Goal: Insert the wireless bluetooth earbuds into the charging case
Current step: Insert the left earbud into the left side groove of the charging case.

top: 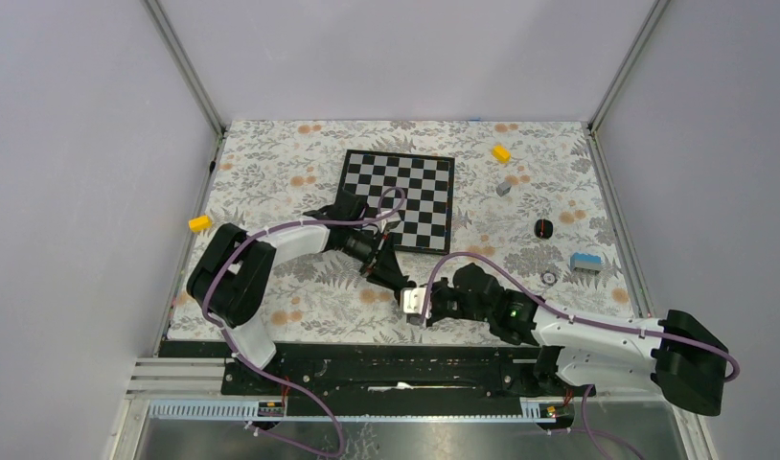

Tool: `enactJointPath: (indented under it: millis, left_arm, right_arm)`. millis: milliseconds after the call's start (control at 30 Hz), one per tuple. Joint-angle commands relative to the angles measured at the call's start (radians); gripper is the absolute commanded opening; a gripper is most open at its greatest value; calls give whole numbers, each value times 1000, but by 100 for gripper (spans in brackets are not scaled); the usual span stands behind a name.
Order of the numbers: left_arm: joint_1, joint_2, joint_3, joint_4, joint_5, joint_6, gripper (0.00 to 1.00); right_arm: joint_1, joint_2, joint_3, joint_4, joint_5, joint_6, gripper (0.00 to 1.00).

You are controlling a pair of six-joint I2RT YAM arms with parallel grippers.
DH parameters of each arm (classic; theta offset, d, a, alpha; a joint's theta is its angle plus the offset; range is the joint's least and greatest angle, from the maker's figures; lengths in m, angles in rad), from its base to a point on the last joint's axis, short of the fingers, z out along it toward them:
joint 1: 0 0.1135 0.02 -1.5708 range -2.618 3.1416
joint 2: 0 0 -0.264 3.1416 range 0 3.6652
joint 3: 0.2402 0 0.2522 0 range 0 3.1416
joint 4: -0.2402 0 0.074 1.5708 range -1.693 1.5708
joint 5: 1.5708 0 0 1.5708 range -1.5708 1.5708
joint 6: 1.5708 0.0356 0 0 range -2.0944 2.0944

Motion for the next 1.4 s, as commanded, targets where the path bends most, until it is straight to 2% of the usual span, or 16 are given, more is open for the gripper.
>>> enactJointPath:
  millis: [0, 233, 633, 833, 1167, 1267, 1367]
  left_arm:
    - [-5, -34, 37, -63, 67, 53, 0]
    - [-5, -19, 73, -200, 72, 163, 0]
    - [-5, -46, 62, -203, 81, 170, 0]
    - [-6, -45, 55, -203, 84, 175, 0]
    - [-13, -65, 60, -203, 87, 178, 0]
    - [-13, -68, 55, -203, 86, 179, 0]
    - [-13, -69, 53, -203, 85, 180, 0]
  right_arm:
    - [25, -22, 33, -45, 17, -37, 0]
    - [52, -38, 52, -111, 51, -74, 0]
    - [143, -15, 105, -189, 128, -155, 0]
    - [219, 35, 123, -250, 246, -227, 0]
    - [231, 24, 118, -228, 199, -177, 0]
    - [234, 28, 124, -232, 201, -172, 9]
    - [235, 22, 126, -232, 196, -164, 12]
